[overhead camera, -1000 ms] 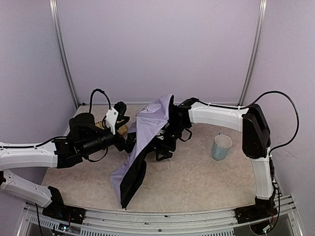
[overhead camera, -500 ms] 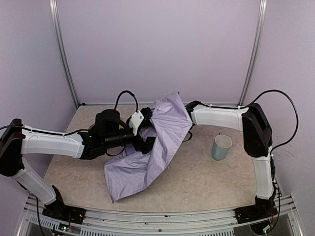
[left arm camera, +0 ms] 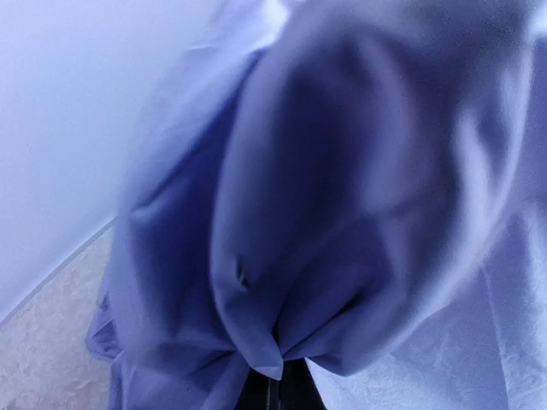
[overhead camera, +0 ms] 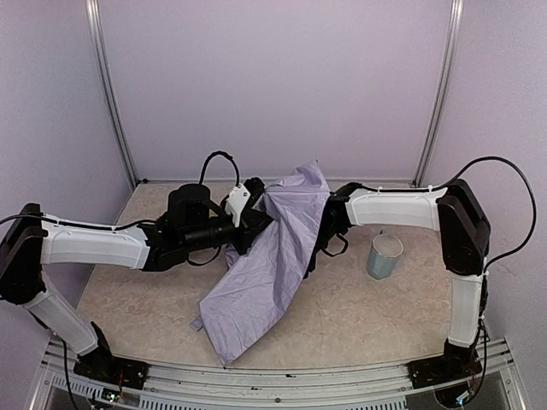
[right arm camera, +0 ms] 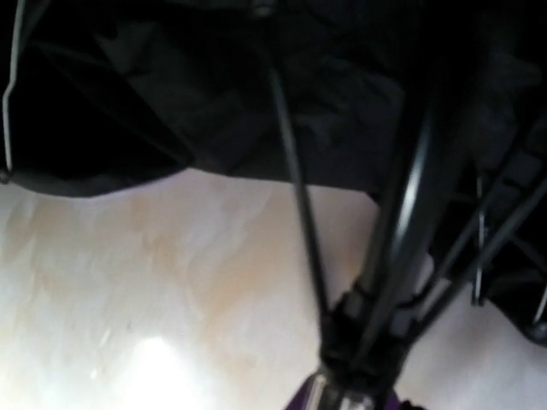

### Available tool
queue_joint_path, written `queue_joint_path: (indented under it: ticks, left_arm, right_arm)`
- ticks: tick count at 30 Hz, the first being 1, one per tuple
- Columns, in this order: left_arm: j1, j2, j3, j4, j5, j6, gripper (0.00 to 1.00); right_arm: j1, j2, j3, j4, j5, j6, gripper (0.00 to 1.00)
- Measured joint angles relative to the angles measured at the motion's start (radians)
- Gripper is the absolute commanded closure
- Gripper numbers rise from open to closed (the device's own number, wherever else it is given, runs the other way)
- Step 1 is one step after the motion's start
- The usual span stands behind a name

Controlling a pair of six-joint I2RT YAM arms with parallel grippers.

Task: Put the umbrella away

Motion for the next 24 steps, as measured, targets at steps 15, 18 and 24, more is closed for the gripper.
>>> queue_joint_path:
  ticks: [15,18,24]
  left_arm:
    - [0.174,-0.123,-0.169,0.035,0.026,-0.221,1.0]
    - [0.174,-0.14,-0.176,0.043,0.05,-0.243,1.0]
    - [0.173,-0.158,-0.187,0.052,0.069,-0.265,1.0]
  right_arm:
    - [0.0,-0.177,-0.183,0.112,0.031,0.004,0.3]
    - [-0.002,-0.213,-0.274,0.252,0.033,0.033,0.29]
    - [-0.002,-0.172,-0.369,0.57,0.066,0.091,0.35]
